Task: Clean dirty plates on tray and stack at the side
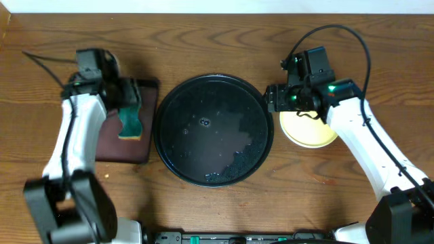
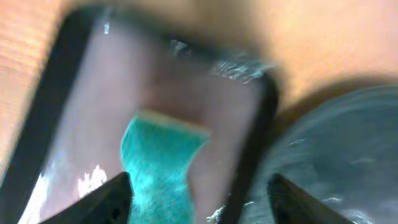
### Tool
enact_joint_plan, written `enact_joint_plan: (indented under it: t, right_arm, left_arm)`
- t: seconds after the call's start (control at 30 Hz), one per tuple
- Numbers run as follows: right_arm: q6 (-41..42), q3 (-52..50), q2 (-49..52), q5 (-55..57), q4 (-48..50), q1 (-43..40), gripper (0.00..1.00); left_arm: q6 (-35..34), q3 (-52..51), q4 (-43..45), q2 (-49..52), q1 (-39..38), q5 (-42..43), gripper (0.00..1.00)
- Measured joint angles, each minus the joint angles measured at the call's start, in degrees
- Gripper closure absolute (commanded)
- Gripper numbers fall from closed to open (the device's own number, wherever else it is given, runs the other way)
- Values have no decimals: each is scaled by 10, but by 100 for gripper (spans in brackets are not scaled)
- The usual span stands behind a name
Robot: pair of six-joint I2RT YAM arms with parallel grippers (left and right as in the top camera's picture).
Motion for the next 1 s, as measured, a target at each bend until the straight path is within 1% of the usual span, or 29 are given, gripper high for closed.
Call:
enact_joint_plan:
  t: [0.13,0.2,0.3,0.4,0.53,0.63,0.83,1.0]
  right_arm:
    - [-15,49,-9,1,-38,-28,1]
    - [-20,88,-30,11,-73,-52,1]
    - [-24,127,-71,35,-115,-77,1]
    - [-25,150,-129,55,-129,-98,1]
    - [-25,159,-204,65,-131,-108,1]
    - [-25,160,-243,66,-139,-108,1]
    - [-25,160,-267,67,-148,-108,1]
    - [-26,160,-272,101,-187,-108,1]
  left_arm:
    - [-1,19,12,-73,0,50,25]
    - [-1,23,12,-97,0,67,25]
    - [-1,23,11,-96,0,76,25]
    - [-1,23,8,-90,0,82,25]
    - [-1,23,7,-89,0,85,24]
    - [-1,23,7,-89,0,86,24]
    - [-1,23,7,-89,0,86,24]
    - [-1,23,7,-89,0,86,24]
